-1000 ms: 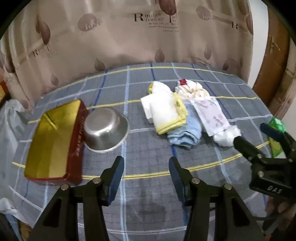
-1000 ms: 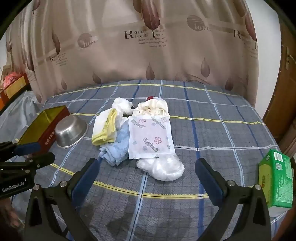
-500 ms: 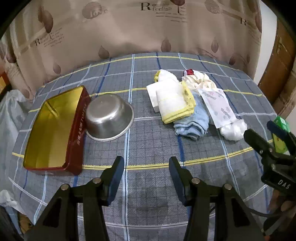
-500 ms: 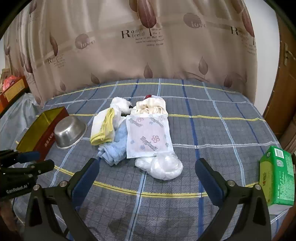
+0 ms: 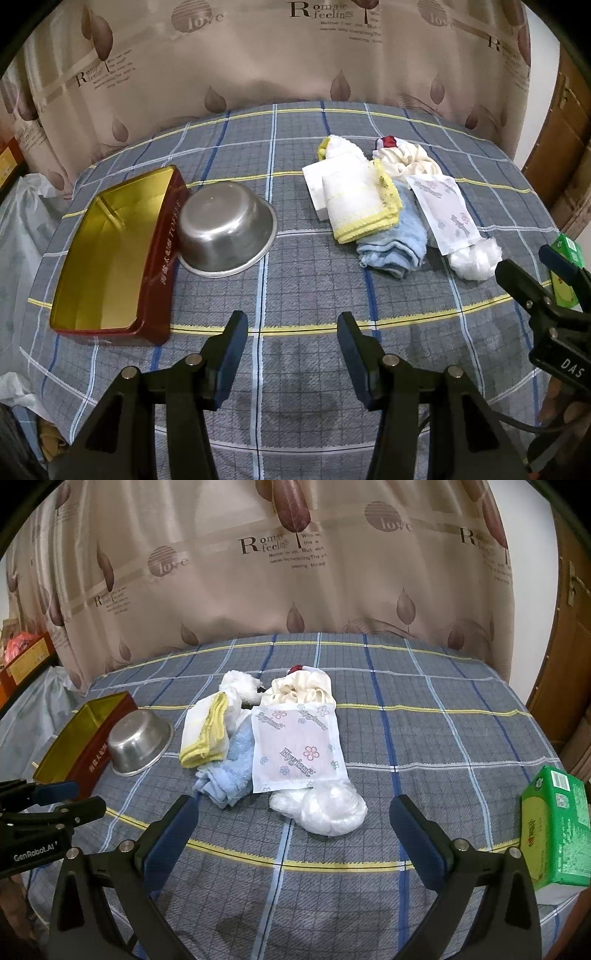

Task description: Organize soft objects

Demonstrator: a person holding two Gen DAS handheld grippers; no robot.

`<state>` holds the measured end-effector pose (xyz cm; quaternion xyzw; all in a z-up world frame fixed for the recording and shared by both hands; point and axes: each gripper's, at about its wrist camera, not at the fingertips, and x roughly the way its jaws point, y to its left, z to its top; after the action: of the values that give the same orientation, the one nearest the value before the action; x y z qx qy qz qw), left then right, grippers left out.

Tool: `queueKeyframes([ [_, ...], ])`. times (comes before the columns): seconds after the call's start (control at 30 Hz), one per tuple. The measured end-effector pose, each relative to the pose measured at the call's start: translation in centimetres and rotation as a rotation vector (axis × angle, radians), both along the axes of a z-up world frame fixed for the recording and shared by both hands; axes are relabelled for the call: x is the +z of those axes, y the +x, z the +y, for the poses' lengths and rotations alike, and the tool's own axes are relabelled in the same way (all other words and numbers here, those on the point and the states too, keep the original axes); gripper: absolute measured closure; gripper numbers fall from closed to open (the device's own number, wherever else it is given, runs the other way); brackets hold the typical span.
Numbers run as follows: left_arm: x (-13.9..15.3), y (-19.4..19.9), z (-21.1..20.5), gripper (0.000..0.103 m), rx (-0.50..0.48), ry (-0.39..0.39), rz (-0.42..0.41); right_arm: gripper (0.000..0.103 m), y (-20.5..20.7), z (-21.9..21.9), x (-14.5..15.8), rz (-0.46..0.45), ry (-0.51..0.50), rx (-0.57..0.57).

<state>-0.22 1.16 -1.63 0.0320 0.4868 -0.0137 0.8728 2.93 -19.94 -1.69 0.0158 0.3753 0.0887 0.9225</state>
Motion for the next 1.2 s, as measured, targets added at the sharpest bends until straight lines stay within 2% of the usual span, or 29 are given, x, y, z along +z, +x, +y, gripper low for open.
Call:
queueKeyframes([
  [1.2, -0.43, 0.1, 0.48, 0.052, 0.012, 0.004, 0.023, 0.0, -0.2, 0.25, -0.46, 0.013, 0.009, 0.0],
])
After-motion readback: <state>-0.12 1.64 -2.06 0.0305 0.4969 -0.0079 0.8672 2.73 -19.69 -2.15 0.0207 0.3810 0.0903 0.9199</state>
